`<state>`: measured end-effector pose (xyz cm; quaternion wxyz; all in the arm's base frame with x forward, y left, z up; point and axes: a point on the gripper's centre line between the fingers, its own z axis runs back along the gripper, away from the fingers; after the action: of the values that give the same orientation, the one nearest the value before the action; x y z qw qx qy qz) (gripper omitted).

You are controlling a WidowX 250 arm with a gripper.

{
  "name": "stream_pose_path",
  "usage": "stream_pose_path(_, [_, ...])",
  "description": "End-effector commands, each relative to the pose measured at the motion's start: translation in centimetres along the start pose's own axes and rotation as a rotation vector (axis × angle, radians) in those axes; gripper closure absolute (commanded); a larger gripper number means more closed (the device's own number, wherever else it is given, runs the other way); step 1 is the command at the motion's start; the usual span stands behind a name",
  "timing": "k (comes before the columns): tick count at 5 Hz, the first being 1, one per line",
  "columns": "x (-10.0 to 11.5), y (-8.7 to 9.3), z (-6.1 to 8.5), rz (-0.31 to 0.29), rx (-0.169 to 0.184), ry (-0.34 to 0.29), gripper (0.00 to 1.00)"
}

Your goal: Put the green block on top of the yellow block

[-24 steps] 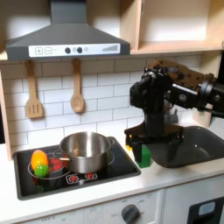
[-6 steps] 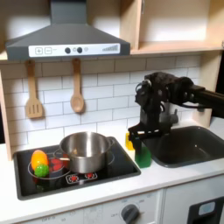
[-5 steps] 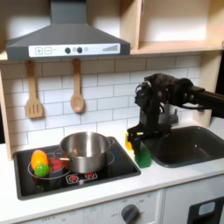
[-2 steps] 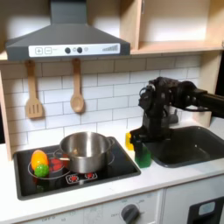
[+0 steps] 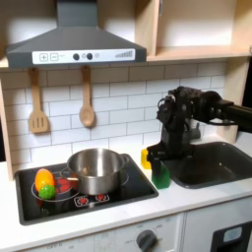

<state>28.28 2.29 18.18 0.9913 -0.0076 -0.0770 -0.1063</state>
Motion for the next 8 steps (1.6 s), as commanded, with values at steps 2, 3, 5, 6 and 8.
stream_pose_path(2, [0.0,0.0,0.0,0.0,-0.001,0.0,0.0])
stream_pose_path(3, [1.4,1.3,-1.8,0.038,0.084,0.008,0.0])
stream_pose_path(5, [3.3,0.1,-3.3,0.053,0.06,0.003,0.0])
stream_pose_path(6, [3.5,0.0,-3.3,0.07,0.061,0.002,0.0])
stream_pose_path(8, [3.7,1.0,-4.8,0.193,0.019,0.047,0.0])
